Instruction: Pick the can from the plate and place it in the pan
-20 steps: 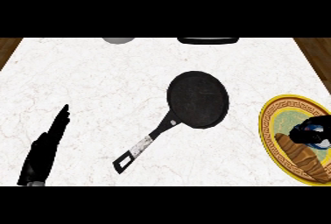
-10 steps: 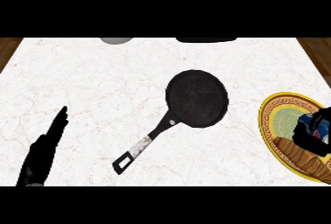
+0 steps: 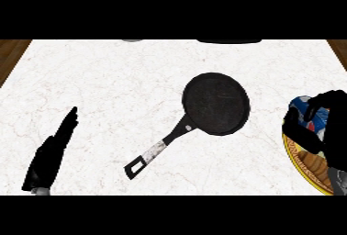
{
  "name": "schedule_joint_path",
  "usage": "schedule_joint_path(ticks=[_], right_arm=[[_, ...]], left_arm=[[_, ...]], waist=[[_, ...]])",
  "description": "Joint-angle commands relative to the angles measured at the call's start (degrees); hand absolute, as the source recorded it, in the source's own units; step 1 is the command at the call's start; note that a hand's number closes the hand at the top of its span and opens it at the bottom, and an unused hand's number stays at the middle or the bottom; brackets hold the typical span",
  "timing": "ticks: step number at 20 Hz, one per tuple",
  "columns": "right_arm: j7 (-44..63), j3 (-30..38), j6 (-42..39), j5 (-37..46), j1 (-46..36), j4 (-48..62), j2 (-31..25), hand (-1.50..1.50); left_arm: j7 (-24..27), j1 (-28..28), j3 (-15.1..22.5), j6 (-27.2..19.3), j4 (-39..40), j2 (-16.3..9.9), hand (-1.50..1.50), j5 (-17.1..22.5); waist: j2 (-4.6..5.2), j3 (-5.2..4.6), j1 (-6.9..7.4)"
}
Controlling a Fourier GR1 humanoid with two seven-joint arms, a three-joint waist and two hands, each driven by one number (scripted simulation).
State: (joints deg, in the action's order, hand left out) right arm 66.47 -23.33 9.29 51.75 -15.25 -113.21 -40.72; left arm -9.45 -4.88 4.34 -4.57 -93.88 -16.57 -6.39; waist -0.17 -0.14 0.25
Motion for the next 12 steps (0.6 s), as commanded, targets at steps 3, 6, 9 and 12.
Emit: schedule_joint_path(ticks=[3, 6, 9, 12], right_arm=[[4.96, 1.11, -2.9, 0.79, -13.59, 12.67, 13.54, 1.5], [0.44, 3.66, 0.05, -0.3, -16.34, 21.11, 18.52, 1.5], [-4.17, 5.84, 6.04, 0.15, -19.44, 31.76, 23.86, 1.5], [-10.57, 6.91, 10.62, 0.4, -21.37, 44.02, 28.17, 1.5]], left_arm=[[-1.8, 0.47, -0.04, 0.94, -2.08, 0.16, 0.0, 0.26], [1.24, 3.69, -1.91, 1.73, 4.51, 0.1, 0.0, 0.78], [2.13, -1.73, 1.45, 0.46, -0.83, 2.03, 0.0, -1.15], [0.39, 3.36, -0.43, 0.73, 2.86, 1.33, 0.0, -1.28]], waist=[[0.35, 0.12, 1.61], [0.52, 0.11, 0.94], [0.53, 0.17, 1.92], [0.71, 0.17, 1.41]])
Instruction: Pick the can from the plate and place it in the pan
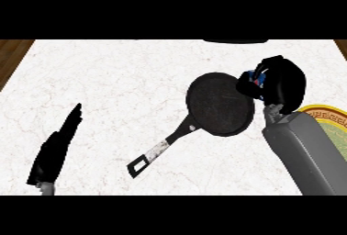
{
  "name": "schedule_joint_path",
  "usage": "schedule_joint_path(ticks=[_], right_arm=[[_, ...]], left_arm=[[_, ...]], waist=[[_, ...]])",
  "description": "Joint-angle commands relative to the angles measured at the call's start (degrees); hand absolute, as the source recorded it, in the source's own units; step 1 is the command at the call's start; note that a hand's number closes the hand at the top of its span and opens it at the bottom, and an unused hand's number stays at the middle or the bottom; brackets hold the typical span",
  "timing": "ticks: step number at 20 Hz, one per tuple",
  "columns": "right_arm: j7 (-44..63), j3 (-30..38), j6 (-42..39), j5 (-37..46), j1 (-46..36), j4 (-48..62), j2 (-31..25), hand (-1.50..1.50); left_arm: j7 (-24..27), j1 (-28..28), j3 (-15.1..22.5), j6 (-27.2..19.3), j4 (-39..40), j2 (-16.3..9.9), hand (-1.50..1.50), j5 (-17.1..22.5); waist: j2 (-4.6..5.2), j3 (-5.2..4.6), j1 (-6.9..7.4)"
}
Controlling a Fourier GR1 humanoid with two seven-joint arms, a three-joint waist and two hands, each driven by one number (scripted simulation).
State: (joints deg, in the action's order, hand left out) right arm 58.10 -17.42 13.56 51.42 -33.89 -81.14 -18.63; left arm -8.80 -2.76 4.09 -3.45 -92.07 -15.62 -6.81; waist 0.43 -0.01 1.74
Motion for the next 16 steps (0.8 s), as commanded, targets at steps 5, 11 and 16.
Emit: schedule_joint_path(ticks=[5, 11, 16], right_arm=[[-8.75, 4.62, 7.07, -0.98, -11.13, 31.49, 9.55, 1.5], [-13.63, 16.21, 10.84, -14.46, -12.21, 36.23, 15.18, 1.5], [-23.46, 23.33, 15.37, -21.17, -14.77, 42.67, 16.96, -1.5]], left_arm=[[1.87, 2.86, -1.2, 0.87, 3.96, 0.13, 0.0, -0.23], [1.52, 1.2, -0.56, 0.64, 2.16, 1.18, 0.0, -0.01], [1.07, 1.93, 0.43, -1.27, 2.2, 2.33, 0.0, -2.44]], waist=[[0.58, 0.03, 0.82], [0.89, 0.19, 1.01], [0.75, 0.15, 0.73]])
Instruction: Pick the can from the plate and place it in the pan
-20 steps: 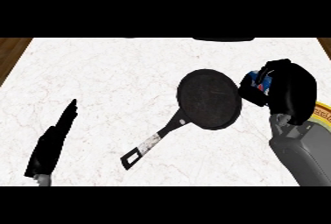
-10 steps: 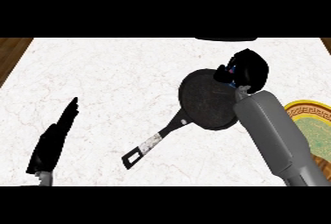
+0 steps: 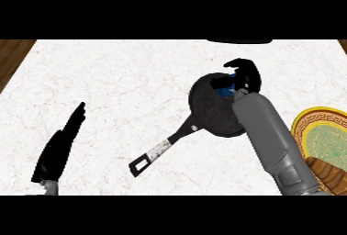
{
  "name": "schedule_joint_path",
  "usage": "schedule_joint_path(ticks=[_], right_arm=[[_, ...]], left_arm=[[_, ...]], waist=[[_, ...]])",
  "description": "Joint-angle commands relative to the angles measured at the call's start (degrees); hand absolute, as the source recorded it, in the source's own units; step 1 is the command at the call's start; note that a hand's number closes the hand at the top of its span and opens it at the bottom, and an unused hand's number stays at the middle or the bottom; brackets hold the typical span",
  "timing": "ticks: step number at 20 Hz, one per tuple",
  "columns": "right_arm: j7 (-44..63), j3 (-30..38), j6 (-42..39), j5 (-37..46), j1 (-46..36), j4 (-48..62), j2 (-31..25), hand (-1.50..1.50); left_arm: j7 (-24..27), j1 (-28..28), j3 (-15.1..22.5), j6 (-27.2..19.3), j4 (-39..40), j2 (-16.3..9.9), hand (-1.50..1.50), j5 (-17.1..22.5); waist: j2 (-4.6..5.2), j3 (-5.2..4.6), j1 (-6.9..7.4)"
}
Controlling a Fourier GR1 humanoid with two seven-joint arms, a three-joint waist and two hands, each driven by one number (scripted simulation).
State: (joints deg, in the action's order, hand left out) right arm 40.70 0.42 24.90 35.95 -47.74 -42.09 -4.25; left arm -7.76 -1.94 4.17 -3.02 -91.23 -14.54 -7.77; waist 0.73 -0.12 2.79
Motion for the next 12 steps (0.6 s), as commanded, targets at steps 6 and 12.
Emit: schedule_joint_path(ticks=[6, 12], right_arm=[[-19.94, 9.67, 20.61, -5.7, -3.55, 6.84, 3.53, -1.5], [-26.98, 16.33, 26.81, -11.28, -1.08, 3.33, -0.33, -1.5]], left_arm=[[1.29, 0.56, -1.4, 0.82, 0.96, -0.68, 0.0, 0.33], [0.64, 0.44, -1.94, 1.32, 2.15, -0.54, 0.0, 0.47]], waist=[[0.48, 0.22, 0.27], [-0.22, 0.18, -1.94]])
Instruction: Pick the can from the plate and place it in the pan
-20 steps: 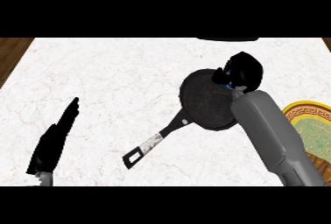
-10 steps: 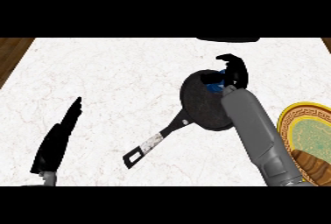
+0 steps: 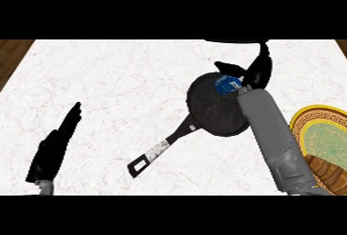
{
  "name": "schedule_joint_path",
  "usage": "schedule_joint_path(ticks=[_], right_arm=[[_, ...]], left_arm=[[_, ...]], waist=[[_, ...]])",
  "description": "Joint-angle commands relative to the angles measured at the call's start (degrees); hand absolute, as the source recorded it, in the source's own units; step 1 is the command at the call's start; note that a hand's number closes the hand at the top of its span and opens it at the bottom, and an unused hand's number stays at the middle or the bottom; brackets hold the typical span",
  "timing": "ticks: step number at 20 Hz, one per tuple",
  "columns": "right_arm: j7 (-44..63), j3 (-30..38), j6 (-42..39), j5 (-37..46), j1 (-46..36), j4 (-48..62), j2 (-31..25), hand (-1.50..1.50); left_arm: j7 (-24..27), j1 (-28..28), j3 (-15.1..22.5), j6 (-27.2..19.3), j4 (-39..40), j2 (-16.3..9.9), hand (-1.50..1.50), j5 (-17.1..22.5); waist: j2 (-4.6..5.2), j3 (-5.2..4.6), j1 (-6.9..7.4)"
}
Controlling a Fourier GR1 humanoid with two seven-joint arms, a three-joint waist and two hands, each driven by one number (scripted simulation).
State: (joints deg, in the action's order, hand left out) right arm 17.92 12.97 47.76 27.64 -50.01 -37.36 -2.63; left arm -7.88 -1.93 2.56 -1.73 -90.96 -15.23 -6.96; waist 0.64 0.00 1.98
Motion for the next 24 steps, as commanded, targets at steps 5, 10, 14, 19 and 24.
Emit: schedule_joint_path(ticks=[5, 10, 14, 19, 24], right_arm=[[-6.61, 5.96, 10.8, -5.2, 7.58, -6.82, 0.23, -1.5], [-8.69, 4.55, 3.21, -7.99, 22.19, -23.95, -3.06, -1.5], [-6.63, 2.65, -1.29, -8.13, 34.45, -37.26, -5.3, -1.5], [-3.82, 0.29, -4.88, -7.42, 51.37, -55.49, -5.53, -1.5], [-5.2, 5.07, -12.64, -16.71, 64.34, -67.92, -8.25, -1.5]], left_arm=[[-0.08, -1.07, -1.08, 0.75, -0.34, -0.72, 0.0, -0.29], [-0.75, -1.55, -2.18, -1.33, -0.36, 0.72, 0.0, -0.58], [0.89, -6.28, -3.69, 1.3, -3.09, -0.79, 0.0, 1.9], [0.97, -7.12, -3.58, 1.11, -3.92, -0.84, 0.0, 0.73], [-2.65, -6.04, -1.25, 0.82, -5.92, 1.24, 0.0, -0.83]], waist=[[-0.72, 0.03, -2.03], [-1.33, -0.03, -3.9], [-1.33, -0.07, -3.52], [-1.27, -0.08, -3.61], [-0.93, 0.01, -2.93]])
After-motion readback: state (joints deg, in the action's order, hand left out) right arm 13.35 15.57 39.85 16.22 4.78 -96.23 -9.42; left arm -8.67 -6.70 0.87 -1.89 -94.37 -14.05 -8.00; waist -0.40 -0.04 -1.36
